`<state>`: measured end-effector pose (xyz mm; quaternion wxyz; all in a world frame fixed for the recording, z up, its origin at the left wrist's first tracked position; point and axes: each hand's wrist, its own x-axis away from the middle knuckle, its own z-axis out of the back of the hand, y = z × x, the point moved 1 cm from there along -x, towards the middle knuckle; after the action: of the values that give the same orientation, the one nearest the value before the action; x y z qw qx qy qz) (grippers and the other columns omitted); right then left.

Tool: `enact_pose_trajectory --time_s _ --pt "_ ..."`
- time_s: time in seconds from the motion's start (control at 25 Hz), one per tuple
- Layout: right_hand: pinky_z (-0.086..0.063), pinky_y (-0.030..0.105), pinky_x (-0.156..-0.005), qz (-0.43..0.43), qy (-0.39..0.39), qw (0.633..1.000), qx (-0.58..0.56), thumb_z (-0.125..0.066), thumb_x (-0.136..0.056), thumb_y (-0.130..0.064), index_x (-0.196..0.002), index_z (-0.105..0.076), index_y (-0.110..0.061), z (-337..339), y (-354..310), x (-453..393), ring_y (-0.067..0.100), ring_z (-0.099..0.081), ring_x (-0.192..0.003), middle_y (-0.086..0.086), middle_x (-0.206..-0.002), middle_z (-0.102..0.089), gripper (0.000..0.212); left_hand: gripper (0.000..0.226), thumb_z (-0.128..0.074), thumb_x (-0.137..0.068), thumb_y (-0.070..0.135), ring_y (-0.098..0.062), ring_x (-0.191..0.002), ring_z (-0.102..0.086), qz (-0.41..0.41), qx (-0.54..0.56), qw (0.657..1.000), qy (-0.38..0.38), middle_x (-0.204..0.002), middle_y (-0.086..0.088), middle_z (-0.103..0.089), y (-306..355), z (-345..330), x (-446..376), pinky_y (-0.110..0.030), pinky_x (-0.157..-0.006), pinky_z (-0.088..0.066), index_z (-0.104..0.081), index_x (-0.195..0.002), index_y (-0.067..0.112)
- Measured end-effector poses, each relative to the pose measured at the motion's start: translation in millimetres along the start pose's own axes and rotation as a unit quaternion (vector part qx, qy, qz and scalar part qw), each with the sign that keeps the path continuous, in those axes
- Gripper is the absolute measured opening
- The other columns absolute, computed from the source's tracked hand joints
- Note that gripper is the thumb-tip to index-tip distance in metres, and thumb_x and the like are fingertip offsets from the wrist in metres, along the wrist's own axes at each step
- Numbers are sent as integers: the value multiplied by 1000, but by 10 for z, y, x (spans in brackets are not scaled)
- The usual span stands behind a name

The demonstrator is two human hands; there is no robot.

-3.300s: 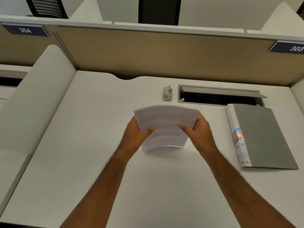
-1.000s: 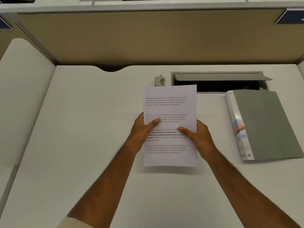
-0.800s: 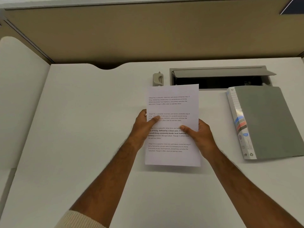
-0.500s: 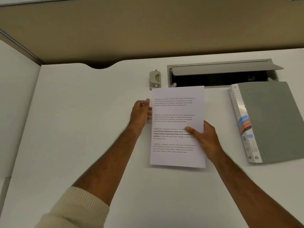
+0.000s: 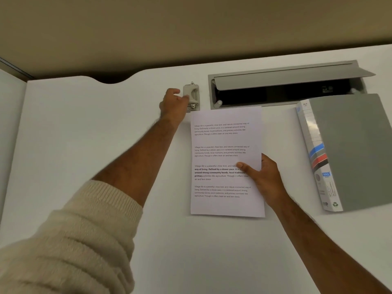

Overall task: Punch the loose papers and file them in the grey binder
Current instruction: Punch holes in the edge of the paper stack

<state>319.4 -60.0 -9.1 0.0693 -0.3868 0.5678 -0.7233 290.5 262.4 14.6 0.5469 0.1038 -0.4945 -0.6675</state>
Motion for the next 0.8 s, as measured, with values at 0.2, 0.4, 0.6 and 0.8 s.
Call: enact_pose_trajectory --time_s 0.2,0.4,0.6,0.8 --pt "-61 30 -82 -2 4 1000 1 -83 -84 -22 -119 -69 -19 5 48 -38 13 -75 -96 -7 -109 -78 38 31 -64 -99 21 -15 -94 -68 -4 -10 1000 -12 -126 -7 -70 -4 -71 -154 -6 -53 -47 -65 -128 12" --pt "-60 34 -84 -4 2 1000 10 -84 -83 -27 -120 -68 -22 19 60 -38 14 -75 -98 -7 -112 -77 41 29 -66 -99 19 -19 -103 -71 4 13 1000 -15 -125 -8 -71 -48 7 -124 -9 -64 -52 -68 -127 11" --pt "-62 33 -83 1 1 1000 16 -83 -83 -27 -120 -67 -21 17 68 32 12 -75 -96 -8 -111 -77 40 30 -65 -100 21 -12 -96 -69 -2 34 999 -18 -116 -1 -70 -98 225 100 -11 -66 -53 -67 -129 15" --pt "-62 36 -85 7 1 1000 30 -83 -83 -30 -123 -66 -24 24 77 165 11 -75 -96 -9 -113 -76 44 18 -66 -97 16 -22 -101 -72 -5 55 998 -11 -106 -5 -74 -285 503 424 -37 -95 -59 -69 -114 19"
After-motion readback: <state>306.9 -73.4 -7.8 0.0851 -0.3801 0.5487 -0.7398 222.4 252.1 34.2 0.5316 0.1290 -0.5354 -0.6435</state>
